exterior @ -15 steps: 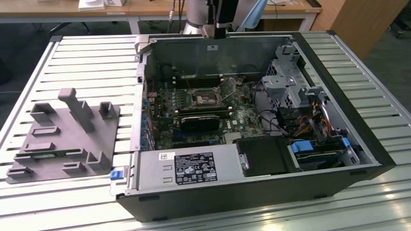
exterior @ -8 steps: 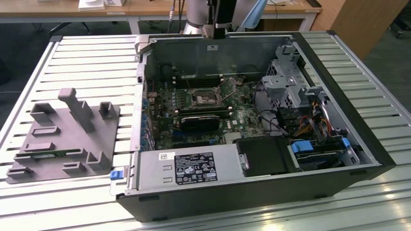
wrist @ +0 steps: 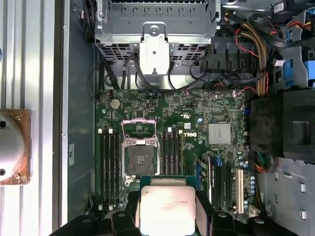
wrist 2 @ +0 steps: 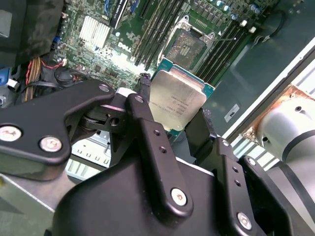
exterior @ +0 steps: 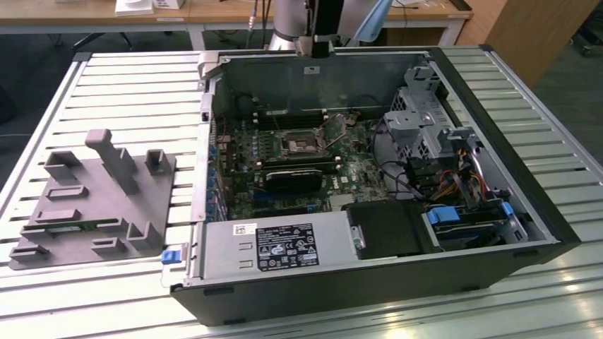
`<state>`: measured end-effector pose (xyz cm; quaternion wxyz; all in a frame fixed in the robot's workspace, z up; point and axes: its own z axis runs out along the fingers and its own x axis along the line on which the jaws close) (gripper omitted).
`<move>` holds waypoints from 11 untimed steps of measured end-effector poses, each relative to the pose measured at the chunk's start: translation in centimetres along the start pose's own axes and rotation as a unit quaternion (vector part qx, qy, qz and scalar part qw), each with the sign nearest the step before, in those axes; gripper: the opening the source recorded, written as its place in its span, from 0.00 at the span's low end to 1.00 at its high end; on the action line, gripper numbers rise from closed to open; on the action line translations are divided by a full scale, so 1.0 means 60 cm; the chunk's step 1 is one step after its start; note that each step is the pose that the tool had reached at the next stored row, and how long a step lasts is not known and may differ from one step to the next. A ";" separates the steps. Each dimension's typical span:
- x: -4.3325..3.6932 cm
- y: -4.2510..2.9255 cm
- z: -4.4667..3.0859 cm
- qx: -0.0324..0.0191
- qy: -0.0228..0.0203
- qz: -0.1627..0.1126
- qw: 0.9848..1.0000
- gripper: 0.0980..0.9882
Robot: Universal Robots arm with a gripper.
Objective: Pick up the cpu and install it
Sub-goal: 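Place the cpu into insertion slot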
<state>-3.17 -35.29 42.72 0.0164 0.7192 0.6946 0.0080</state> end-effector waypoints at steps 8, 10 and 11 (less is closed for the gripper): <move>0.020 -0.001 0.021 0.000 0.000 0.000 1.000 0.49; 0.021 -0.002 0.026 0.000 0.000 0.000 1.000 0.49; 0.021 -0.002 0.028 0.000 0.000 0.000 1.000 0.49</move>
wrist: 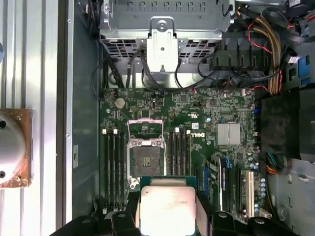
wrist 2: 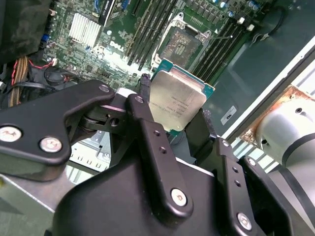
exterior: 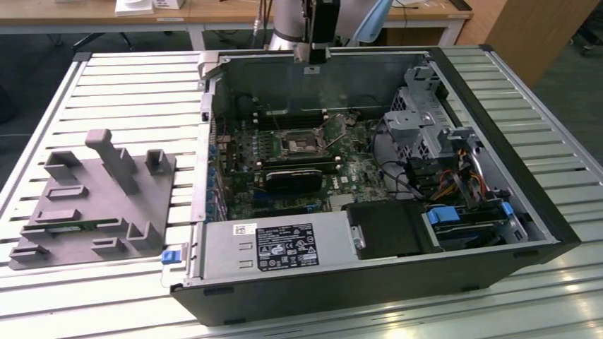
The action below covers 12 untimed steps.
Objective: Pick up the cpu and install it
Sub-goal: 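Place the cpu into insertion slot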
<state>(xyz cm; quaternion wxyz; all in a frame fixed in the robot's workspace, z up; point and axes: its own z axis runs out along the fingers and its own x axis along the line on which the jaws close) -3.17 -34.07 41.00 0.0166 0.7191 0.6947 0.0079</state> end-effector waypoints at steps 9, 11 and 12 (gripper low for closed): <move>0.000 0.000 0.008 0.000 -0.001 0.000 1.000 0.49; 0.000 0.000 0.010 0.000 -0.002 0.000 1.000 0.49; 0.000 0.000 0.010 0.000 -0.002 0.000 1.000 0.49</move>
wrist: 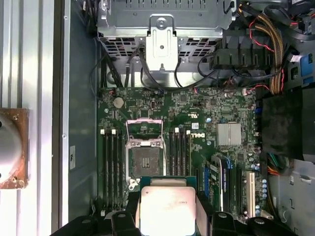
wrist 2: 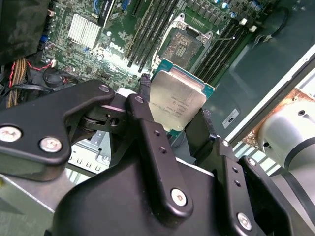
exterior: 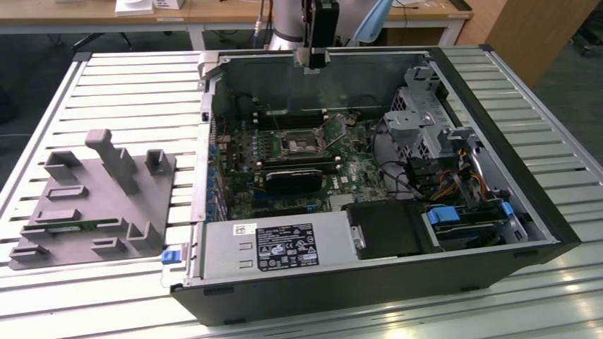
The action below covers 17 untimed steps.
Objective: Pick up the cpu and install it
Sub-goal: 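Place the cpu into insertion slot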
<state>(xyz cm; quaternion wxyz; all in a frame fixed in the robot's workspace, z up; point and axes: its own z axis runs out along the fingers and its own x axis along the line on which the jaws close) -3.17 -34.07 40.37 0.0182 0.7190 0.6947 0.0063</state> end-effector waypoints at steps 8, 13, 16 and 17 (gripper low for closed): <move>0.000 0.000 0.005 0.000 0.000 0.000 1.000 0.49; 0.000 0.000 0.008 0.000 0.000 0.000 1.000 0.49; 0.000 0.000 0.010 0.000 0.000 0.000 1.000 0.49; 0.000 0.000 0.010 0.000 0.000 0.000 1.000 0.49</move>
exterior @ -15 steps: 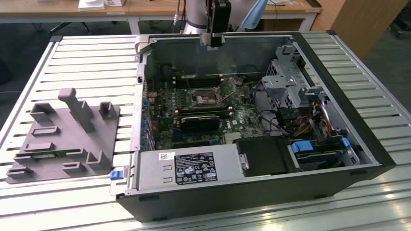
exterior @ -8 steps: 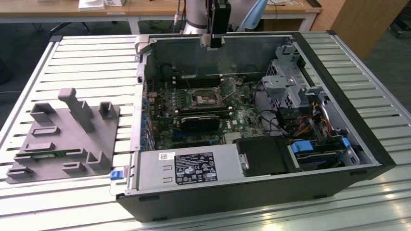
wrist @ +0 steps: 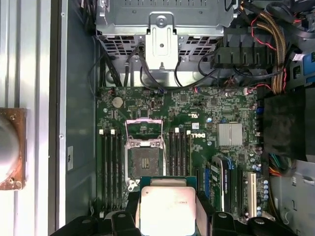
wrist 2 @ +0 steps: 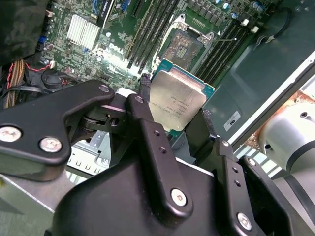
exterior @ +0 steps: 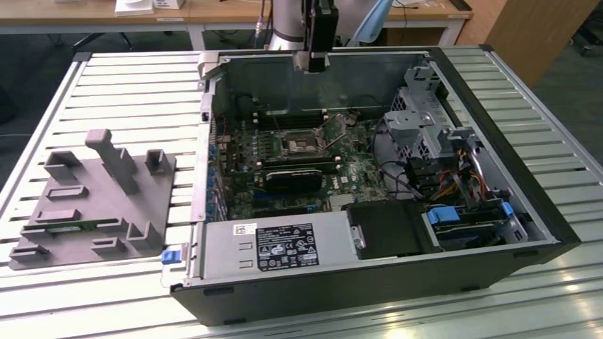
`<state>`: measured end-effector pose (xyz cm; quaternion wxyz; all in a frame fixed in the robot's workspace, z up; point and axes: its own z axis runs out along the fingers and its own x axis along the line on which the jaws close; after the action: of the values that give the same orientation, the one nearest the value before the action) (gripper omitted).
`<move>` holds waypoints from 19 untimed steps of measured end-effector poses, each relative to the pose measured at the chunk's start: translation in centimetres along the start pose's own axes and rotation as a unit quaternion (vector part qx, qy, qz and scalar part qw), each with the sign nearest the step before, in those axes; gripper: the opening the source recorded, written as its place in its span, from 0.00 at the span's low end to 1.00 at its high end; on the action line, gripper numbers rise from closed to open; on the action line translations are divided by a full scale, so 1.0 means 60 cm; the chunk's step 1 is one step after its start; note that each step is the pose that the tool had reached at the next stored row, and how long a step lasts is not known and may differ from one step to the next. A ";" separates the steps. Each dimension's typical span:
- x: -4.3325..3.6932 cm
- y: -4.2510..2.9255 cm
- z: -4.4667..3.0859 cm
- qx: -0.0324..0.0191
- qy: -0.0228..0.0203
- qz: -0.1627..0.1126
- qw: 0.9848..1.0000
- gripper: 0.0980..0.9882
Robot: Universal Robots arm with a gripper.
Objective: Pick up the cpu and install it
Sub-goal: 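Place the cpu into insertion slot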
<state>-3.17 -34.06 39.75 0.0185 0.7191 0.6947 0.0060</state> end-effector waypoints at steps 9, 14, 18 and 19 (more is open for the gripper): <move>0.000 0.000 0.005 0.000 0.000 0.000 1.000 0.49; 0.000 0.000 0.007 0.000 0.000 0.000 1.000 0.49; 0.000 0.000 0.010 0.000 0.000 0.000 1.000 0.49; 0.000 0.000 0.011 0.000 0.000 0.000 1.000 0.49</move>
<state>-3.17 -34.07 39.11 0.0185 0.7190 0.6947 0.0060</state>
